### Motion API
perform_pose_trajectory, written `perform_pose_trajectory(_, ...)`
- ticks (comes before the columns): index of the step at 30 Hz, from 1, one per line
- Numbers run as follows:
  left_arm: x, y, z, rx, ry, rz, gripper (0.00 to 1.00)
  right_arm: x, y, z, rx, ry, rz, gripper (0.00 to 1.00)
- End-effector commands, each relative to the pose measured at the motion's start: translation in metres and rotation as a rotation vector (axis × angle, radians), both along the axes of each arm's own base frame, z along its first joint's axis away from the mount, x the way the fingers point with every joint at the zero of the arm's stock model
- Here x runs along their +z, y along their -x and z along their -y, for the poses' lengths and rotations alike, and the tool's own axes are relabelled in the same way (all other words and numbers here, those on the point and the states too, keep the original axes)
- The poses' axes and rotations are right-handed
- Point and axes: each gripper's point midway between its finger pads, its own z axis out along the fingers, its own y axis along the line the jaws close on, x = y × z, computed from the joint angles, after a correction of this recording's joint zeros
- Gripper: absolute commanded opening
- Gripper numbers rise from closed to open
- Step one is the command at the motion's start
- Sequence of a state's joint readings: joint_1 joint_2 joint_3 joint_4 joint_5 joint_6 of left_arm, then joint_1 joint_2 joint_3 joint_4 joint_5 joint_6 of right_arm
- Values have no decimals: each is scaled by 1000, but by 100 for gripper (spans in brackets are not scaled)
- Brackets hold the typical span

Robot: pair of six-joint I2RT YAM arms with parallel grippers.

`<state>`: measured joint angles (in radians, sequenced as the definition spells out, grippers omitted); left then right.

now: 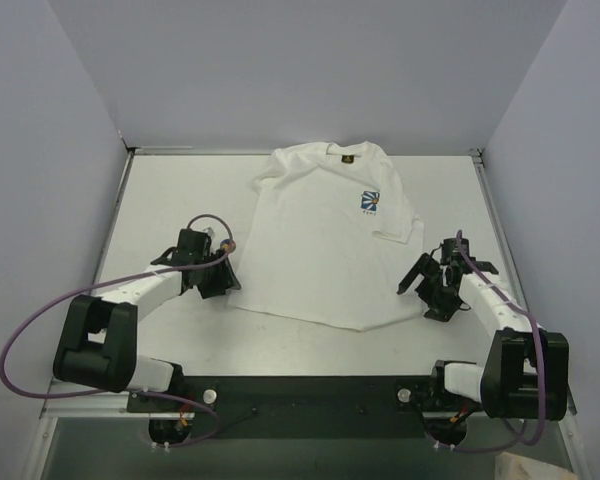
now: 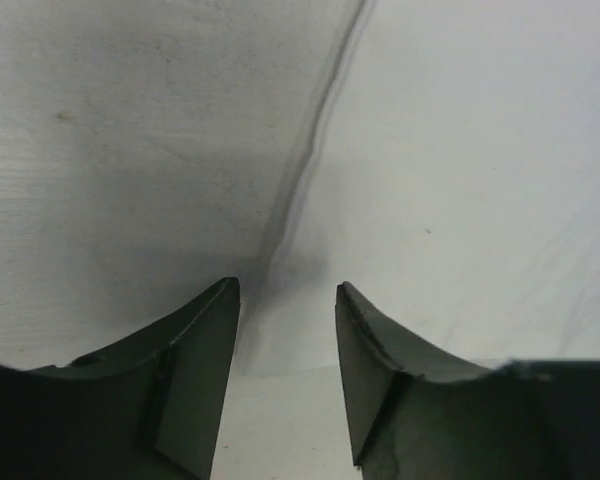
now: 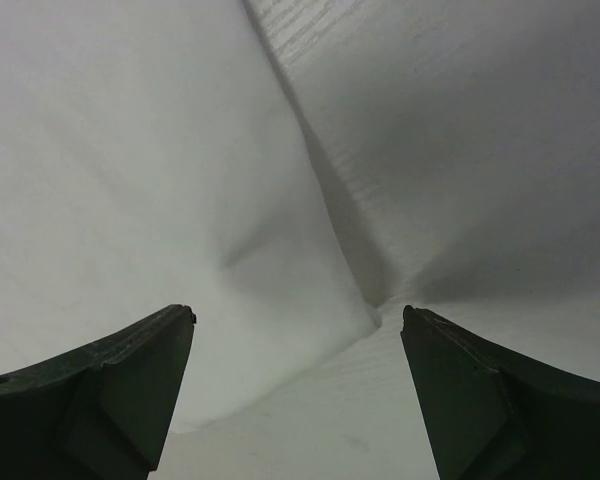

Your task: Pin the brooch onto the clothing

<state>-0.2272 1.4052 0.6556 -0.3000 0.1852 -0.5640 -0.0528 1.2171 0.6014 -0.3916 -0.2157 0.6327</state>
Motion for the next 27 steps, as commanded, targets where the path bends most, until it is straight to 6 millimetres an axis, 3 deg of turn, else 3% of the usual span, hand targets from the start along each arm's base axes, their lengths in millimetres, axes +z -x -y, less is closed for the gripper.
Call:
perform_pose_trajectory(1, -28, 34, 3, -40, 18, -109, 48, -7, 19, -8, -12, -50, -77, 89)
perform_pose_trajectory(2, -29, 37, 9, -58, 43, -119, 43, -9, 22, -8, -11, -53, -86, 89)
perform_pose_trajectory(5, -32, 40, 20, -94, 94, -136, 10, -10, 24, -10, -9, -61, -92, 89)
perform_pose_trajectory(7, -25, 33, 28, -108, 135, -105, 0, -12, 25, -11, -8, -66, -96, 89)
perform_pose_trajectory(11, 17, 4, 38, -116, 171, 16, 0, -10, 24, -14, -1, -81, -89, 89)
perform_pose_trajectory(16, 102, -33, 44, -106, 225, 243, 0, 0, 16, -18, 40, -99, -30, 89)
perform_pose_trajectory(20, 154, -48, 55, -116, 347, 360, 0, 6, 10, -22, 81, -116, 1, 89)
perform_pose_trajectory(24, 179, -60, 64, -133, 401, 399, 0, 0, -1, -24, 113, -112, 32, 85)
perform_pose_trajectory(26, 186, -65, 66, -139, 410, 414, 0, -5, -2, -27, 121, -125, 16, 46)
perform_pose_trajectory(27, 185, -66, 67, -136, 416, 407, 0, -6, -3, -30, 129, -132, 13, 22)
